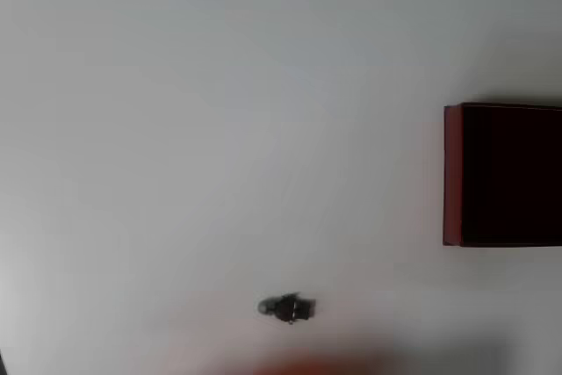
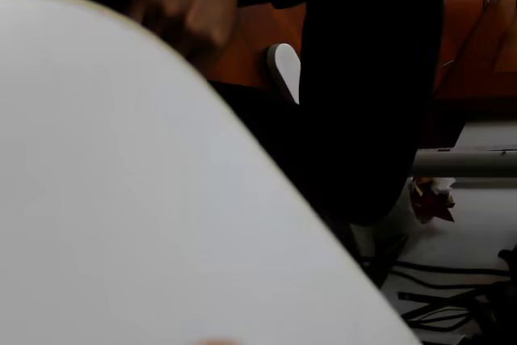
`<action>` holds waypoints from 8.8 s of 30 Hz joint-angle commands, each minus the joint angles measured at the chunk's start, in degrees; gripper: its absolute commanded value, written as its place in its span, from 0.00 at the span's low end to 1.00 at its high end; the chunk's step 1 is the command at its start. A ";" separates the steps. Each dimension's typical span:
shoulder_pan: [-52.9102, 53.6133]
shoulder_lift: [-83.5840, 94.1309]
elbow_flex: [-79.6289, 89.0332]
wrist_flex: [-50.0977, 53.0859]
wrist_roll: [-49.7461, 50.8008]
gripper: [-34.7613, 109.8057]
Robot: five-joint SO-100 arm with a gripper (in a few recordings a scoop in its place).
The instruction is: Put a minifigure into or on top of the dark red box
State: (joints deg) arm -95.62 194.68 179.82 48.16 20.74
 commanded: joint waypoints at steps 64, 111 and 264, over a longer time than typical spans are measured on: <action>54.58 -15.03 -22.15 36.21 24.26 0.34; 77.78 -56.43 -34.28 44.03 76.64 0.36; 70.84 -73.39 -34.10 13.18 5.45 0.35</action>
State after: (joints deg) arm -24.43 121.11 146.25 61.70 26.02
